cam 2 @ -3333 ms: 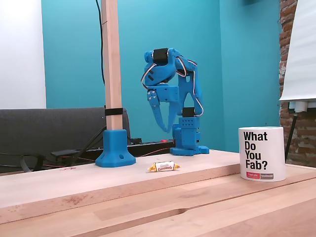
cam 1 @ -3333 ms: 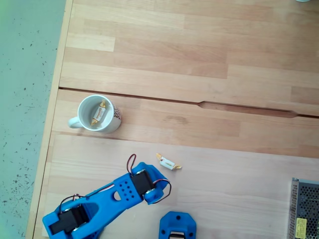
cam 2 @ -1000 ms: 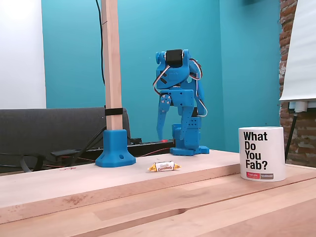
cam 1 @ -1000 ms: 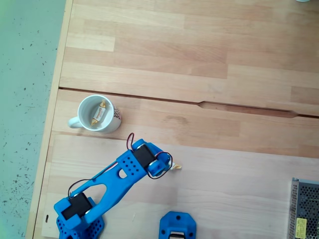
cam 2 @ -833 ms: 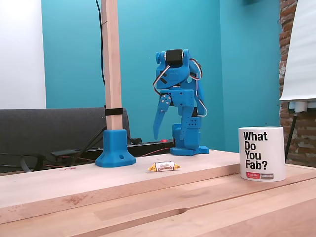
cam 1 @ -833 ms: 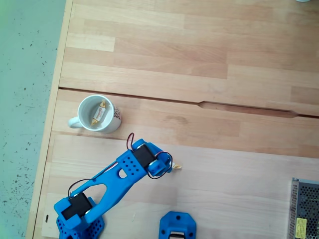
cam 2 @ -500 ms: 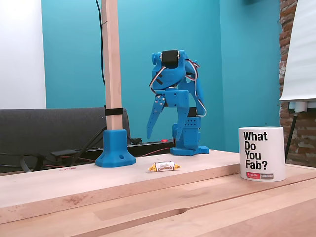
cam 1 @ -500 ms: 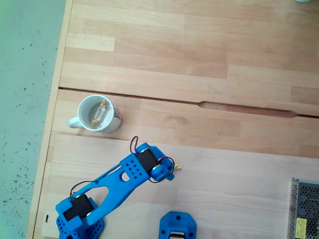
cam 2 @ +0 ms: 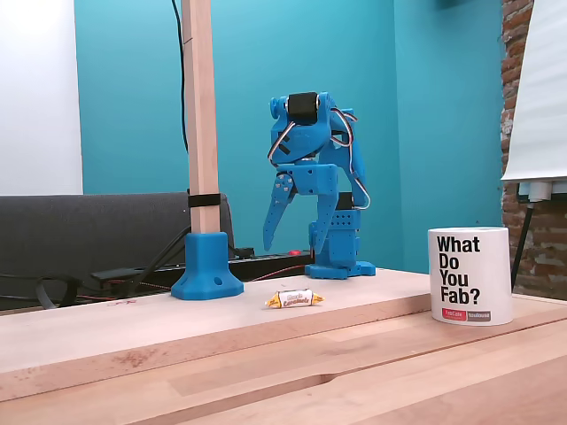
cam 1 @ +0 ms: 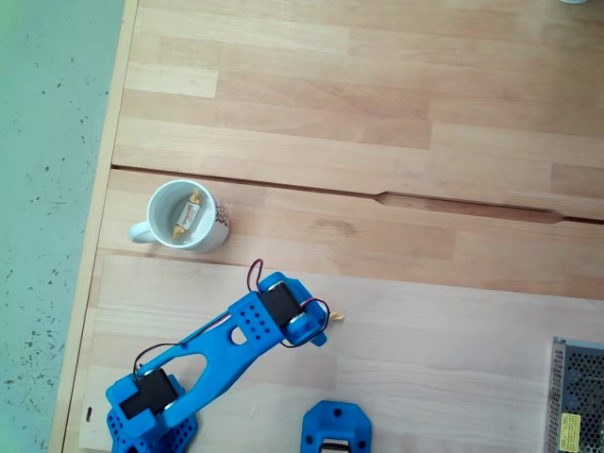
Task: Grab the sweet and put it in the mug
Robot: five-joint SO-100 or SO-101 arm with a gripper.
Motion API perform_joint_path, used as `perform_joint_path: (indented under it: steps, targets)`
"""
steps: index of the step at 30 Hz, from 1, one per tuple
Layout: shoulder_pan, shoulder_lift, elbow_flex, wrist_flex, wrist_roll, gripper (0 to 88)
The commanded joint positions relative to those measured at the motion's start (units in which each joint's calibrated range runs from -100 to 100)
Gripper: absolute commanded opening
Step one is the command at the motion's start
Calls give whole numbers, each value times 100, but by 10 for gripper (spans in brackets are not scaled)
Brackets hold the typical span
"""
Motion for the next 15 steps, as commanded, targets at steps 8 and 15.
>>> perform_joint_path:
  steps: [8, 15]
  targets:
    - [75, -53, -27, -55, -15, 316]
    - [17, -53, -36, -64, 205, 314]
